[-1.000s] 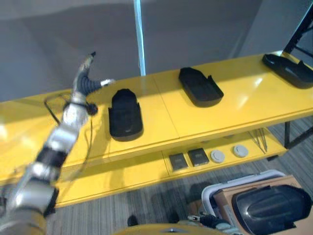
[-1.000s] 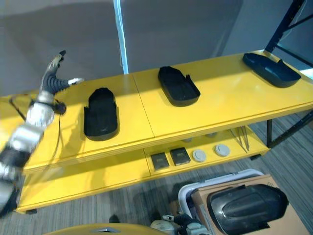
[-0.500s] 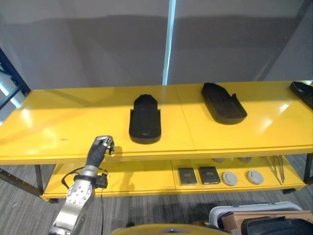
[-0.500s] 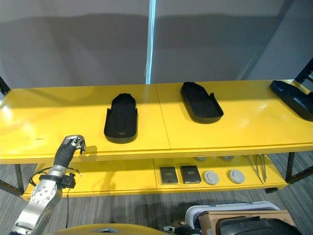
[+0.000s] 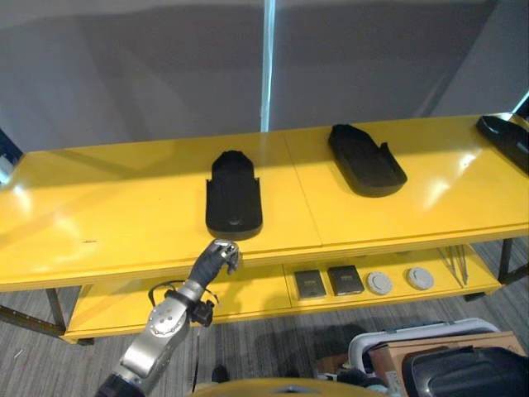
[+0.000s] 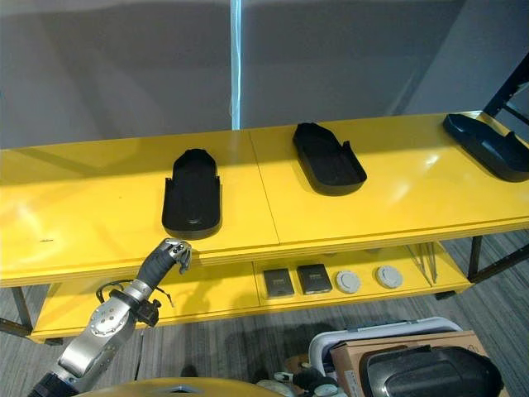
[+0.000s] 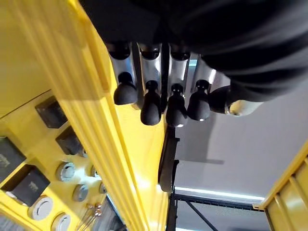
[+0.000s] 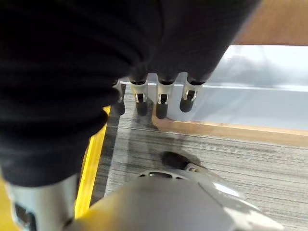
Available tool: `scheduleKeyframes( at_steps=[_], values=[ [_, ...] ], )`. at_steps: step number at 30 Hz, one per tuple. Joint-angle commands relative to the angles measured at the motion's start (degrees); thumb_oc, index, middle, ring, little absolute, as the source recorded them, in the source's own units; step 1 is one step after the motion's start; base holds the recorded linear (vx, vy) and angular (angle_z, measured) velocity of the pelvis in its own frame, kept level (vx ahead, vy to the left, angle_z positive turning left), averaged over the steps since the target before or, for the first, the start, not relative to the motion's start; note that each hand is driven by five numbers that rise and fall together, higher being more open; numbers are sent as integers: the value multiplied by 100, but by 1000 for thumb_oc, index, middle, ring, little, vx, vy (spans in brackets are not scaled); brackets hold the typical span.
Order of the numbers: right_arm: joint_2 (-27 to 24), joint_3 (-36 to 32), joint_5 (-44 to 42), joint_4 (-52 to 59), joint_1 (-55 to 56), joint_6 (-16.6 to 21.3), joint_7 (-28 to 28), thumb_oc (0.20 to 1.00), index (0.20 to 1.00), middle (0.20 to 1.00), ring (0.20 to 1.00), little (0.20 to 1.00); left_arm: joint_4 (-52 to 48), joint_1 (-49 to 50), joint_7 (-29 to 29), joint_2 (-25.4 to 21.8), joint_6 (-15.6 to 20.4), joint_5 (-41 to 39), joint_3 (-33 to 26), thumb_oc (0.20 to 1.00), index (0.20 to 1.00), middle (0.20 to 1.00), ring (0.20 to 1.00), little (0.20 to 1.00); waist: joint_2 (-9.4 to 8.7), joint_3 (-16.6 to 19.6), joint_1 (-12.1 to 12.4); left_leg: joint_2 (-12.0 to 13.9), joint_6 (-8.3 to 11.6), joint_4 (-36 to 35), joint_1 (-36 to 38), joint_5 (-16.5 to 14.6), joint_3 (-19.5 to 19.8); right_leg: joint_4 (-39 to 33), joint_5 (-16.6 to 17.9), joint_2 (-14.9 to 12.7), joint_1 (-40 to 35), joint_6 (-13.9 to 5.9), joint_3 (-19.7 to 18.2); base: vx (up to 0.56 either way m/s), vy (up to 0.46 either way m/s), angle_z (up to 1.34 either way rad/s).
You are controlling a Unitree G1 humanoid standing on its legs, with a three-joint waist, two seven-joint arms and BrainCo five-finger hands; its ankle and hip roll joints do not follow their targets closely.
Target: Move parts from the plastic box to the shelf.
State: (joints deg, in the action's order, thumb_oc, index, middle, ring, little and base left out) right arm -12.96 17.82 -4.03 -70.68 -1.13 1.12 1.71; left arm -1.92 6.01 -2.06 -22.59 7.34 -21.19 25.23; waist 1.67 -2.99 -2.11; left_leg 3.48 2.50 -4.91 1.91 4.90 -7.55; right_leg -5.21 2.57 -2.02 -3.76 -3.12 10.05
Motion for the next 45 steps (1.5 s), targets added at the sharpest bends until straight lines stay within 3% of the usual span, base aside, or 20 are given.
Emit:
scheduleKeyframes(
  at_steps=[1,20,36,42,43,44,45],
  values=[
    [393,271,201,-171,-232,43,88,1000,1000,1000,1000,1000,-70,-479,93,39,223,124,-48,200,200,200,200,200,-322,-184,-46,136,75,-9,266,-800,221,21,-389,-364,-47,-404,171,11,-2,-6],
    [441,282,69,-147,-206,36,267,1000,1000,1000,1000,1000,1688,-1962,1208,267,290,1481,-215,200,200,200,200,200,-350,-178,-368,181,113,-9,-15,-776,21,21,-313,-317,348,-436,-32,6,3,-5],
    [397,227,146,-302,-208,0,278,1000,1000,1000,1000,1000,1821,-1714,1395,285,227,1560,-474,200,200,200,200,200,-341,-144,-295,190,124,-9,188,-804,55,21,-371,-323,90,-419,35,-9,5,-2],
    [331,116,127,-329,-292,-5,272,1000,1000,1000,1000,1000,449,-1254,1264,118,514,1059,-837,200,200,200,200,200,-358,-16,-99,127,79,-9,271,-822,146,21,-341,-411,-56,-445,158,-49,47,10],
    [317,89,130,-353,-283,-7,270,1000,1000,1000,1000,1000,192,-1134,1207,82,542,1028,-871,423,423,423,423,423,-367,13,-64,102,63,-9,303,-843,175,21,-341,-434,-99,-456,183,-45,74,9],
    [310,71,139,-369,-277,-13,267,1000,1000,1000,1000,1000,-35,-1034,1154,37,571,1027,-903,567,567,567,567,567,-375,31,-31,78,47,-9,325,-855,201,21,-339,-454,-135,-463,200,-36,84,5],
    [294,55,152,-392,-277,-15,256,1000,1000,1000,1000,1000,-250,-914,1124,-22,624,1032,-944,805,805,805,805,805,-378,59,18,43,29,-9,355,-876,229,21,-336,-484,-183,-481,239,-43,93,6]
  ],
)
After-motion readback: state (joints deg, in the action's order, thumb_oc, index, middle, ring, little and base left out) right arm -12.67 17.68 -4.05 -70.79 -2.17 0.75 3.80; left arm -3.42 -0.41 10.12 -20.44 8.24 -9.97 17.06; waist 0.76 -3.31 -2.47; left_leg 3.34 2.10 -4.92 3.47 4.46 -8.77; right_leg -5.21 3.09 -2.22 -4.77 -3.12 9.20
